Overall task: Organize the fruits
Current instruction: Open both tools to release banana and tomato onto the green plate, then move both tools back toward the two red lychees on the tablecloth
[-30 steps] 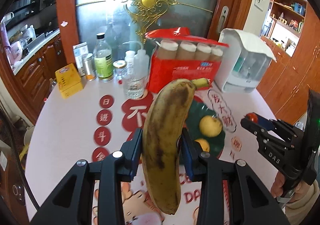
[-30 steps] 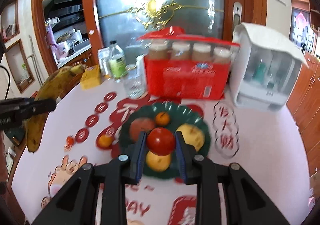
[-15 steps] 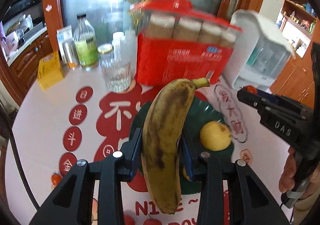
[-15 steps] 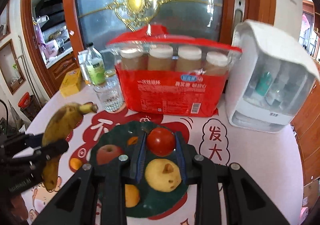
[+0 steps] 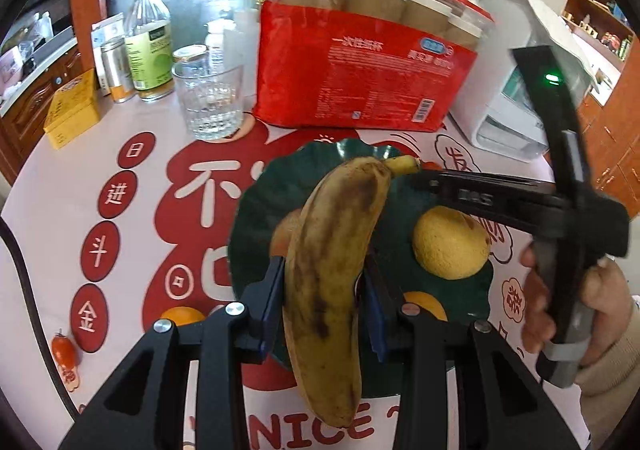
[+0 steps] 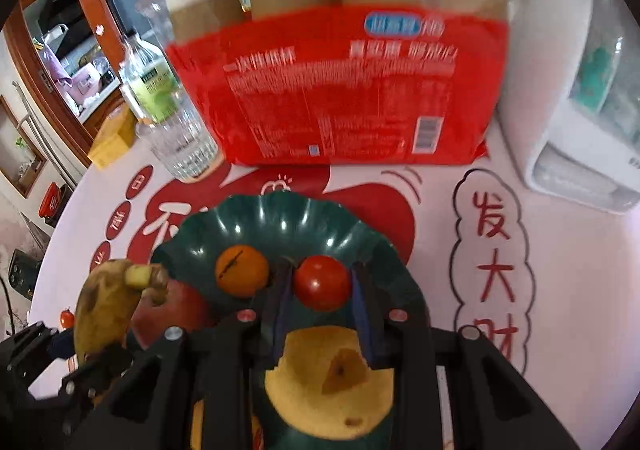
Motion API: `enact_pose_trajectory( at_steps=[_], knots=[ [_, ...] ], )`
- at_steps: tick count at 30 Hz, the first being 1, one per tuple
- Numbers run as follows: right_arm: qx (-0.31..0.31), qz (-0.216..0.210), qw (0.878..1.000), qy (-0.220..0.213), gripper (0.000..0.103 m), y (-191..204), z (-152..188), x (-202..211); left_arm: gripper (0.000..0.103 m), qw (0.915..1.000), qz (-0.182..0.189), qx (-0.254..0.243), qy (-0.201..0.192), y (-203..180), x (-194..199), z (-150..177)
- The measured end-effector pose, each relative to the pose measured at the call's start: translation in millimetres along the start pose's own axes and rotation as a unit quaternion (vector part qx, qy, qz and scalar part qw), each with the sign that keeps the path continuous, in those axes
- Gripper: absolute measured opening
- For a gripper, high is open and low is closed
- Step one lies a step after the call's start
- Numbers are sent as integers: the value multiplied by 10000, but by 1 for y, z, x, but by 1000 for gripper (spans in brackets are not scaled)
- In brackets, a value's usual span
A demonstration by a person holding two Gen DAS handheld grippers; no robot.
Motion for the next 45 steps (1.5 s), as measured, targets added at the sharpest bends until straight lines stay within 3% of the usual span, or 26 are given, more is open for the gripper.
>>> enact_pose_trajectory(
  at_steps=[7,15,32,36,45],
  knots=[
    [-144,-250,9992,278,29,1,8,-21,35,10000,10,-1,34,-5,-8,2],
    [-348,-462,9983,-5,40,-4,10,-10,36,9999,-39,124,33,-3,-10,-1],
    [-159,-276,9982,-506,41,-5,21,30,37,9997,-153,141,-129,-8,3,-9],
    [-99,-231,9981,-559,41,-1,25,38,65,9993,-218,192,-228,-3,16,-12],
    [-52,-191,9976,-664,41,13,32,63,81,9980,-404,322,-365,19,48,-13]
  ],
)
Point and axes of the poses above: each gripper's, at about its wrist camera, not at the fingertips, and x roughly against the way its jaws point, y to its left, z to its underside, the point moved 10 cm from there along -x, roughly the way its jaws point, and after that the axes turned 12 degrees about -z, right-handed, at the moved point
